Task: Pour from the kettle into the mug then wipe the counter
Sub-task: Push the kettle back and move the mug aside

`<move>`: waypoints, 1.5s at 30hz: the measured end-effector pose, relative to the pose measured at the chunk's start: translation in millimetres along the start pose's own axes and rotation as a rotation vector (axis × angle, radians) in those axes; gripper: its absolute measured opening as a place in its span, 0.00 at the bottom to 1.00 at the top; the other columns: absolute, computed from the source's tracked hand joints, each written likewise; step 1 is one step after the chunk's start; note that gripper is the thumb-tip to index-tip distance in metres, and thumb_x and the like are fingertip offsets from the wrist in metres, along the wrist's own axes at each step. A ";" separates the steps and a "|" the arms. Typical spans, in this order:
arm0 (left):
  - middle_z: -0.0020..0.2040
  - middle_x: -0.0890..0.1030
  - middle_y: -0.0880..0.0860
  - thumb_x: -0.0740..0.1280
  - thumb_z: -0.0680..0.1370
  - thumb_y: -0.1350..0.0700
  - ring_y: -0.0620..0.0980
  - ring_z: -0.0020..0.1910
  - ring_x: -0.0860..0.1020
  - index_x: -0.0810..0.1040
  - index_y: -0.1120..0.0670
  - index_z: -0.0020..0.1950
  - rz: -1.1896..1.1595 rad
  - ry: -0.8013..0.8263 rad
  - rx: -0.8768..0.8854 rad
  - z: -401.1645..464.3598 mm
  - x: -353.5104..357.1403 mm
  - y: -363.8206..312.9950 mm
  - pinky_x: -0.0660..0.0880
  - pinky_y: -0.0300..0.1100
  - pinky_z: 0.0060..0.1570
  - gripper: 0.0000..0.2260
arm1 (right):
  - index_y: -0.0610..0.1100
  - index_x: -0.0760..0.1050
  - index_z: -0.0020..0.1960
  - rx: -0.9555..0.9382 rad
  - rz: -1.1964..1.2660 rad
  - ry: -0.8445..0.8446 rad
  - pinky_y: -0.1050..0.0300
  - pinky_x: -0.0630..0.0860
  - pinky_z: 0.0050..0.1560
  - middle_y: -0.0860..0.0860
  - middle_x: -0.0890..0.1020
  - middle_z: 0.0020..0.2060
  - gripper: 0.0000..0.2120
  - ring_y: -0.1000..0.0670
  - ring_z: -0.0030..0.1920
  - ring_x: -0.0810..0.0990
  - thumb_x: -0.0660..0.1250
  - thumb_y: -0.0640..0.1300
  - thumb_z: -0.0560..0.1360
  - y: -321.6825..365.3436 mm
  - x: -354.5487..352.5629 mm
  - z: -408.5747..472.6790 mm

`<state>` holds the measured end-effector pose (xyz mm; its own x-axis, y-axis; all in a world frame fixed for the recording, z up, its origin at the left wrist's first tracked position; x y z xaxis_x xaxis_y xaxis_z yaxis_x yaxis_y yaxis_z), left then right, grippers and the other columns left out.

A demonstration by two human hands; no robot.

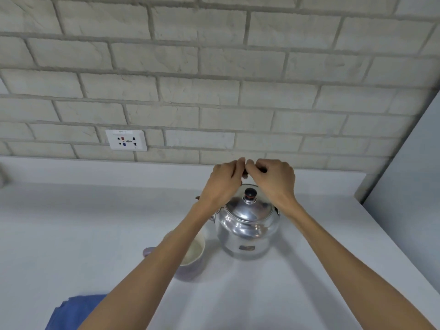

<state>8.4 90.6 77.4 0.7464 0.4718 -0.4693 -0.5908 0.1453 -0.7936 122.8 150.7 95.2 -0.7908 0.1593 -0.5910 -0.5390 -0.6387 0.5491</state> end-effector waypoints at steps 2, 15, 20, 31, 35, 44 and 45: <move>0.23 0.78 0.42 0.52 0.82 0.49 0.40 0.27 0.78 0.75 0.48 0.31 0.004 0.001 -0.035 5.3 8.3 16.9 0.71 0.26 0.35 0.23 | 0.47 0.59 0.21 0.003 0.010 0.013 0.59 0.61 0.26 0.50 0.66 0.17 0.25 0.53 0.21 0.64 0.63 0.53 0.72 -11.7 13.9 0.4; 0.32 0.72 0.51 0.52 0.82 0.52 0.46 0.29 0.65 0.71 0.54 0.39 0.108 -0.046 -0.150 47.3 34.8 79.0 0.62 0.34 0.31 0.15 | 0.45 0.61 0.23 0.038 0.055 0.002 0.57 0.62 0.29 0.50 0.66 0.18 0.23 0.52 0.23 0.64 0.65 0.50 0.72 -59.4 65.4 21.6; 0.26 0.68 0.53 0.53 0.82 0.63 0.50 0.25 0.63 0.73 0.67 0.51 0.060 -0.050 -0.113 62.0 38.7 74.6 0.61 0.43 0.27 0.12 | 0.46 0.61 0.23 0.016 0.054 -0.038 0.61 0.61 0.27 0.51 0.65 0.17 0.23 0.54 0.22 0.62 0.66 0.50 0.72 -64.9 70.9 36.3; 0.21 0.65 0.49 0.52 0.83 0.56 0.46 0.21 0.62 0.72 0.64 0.35 0.059 -0.110 -0.053 75.4 39.1 78.1 0.62 0.35 0.24 0.21 | 0.47 0.63 0.23 -0.038 0.043 -0.108 0.65 0.57 0.23 0.54 0.63 0.16 0.22 0.55 0.20 0.61 0.61 0.56 0.71 -64.5 74.0 48.2; 0.21 0.65 0.47 0.52 0.83 0.58 0.46 0.19 0.64 0.68 0.57 0.32 0.083 -0.092 -0.044 75.2 38.4 78.0 0.62 0.34 0.23 0.19 | 0.47 0.64 0.25 -0.069 0.010 -0.080 0.62 0.60 0.24 0.54 0.65 0.18 0.23 0.54 0.21 0.62 0.62 0.57 0.75 -62.0 74.7 46.9; 0.43 0.78 0.58 0.50 0.83 0.50 0.56 0.47 0.75 0.74 0.60 0.50 0.221 0.016 -0.068 69.2 33.2 67.0 0.72 0.55 0.56 0.18 | 0.43 0.75 0.52 -0.231 -0.289 0.226 0.52 0.70 0.53 0.48 0.81 0.45 0.20 0.47 0.49 0.78 0.50 0.55 0.81 -40.3 77.0 30.8; 0.50 0.78 0.59 0.50 0.83 0.49 0.58 0.53 0.74 0.74 0.60 0.54 0.272 0.013 -0.072 66.2 29.4 63.3 0.69 0.57 0.58 0.19 | 0.42 0.73 0.59 -0.218 -0.280 0.269 0.51 0.67 0.60 0.48 0.80 0.53 0.20 0.47 0.56 0.75 0.51 0.55 0.81 -38.8 74.7 27.2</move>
<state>-27.3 171.3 39.0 0.5675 0.4734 -0.6737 -0.7471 -0.0478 -0.6630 76.7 207.8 45.8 -0.5036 0.1657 -0.8479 -0.6253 -0.7471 0.2254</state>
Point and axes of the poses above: each hand's wrist, its own z-axis towards the middle knuckle, its own x-axis out of the palm, y = z × x, the point moved 10 cm from there along z, towards the middle knuckle
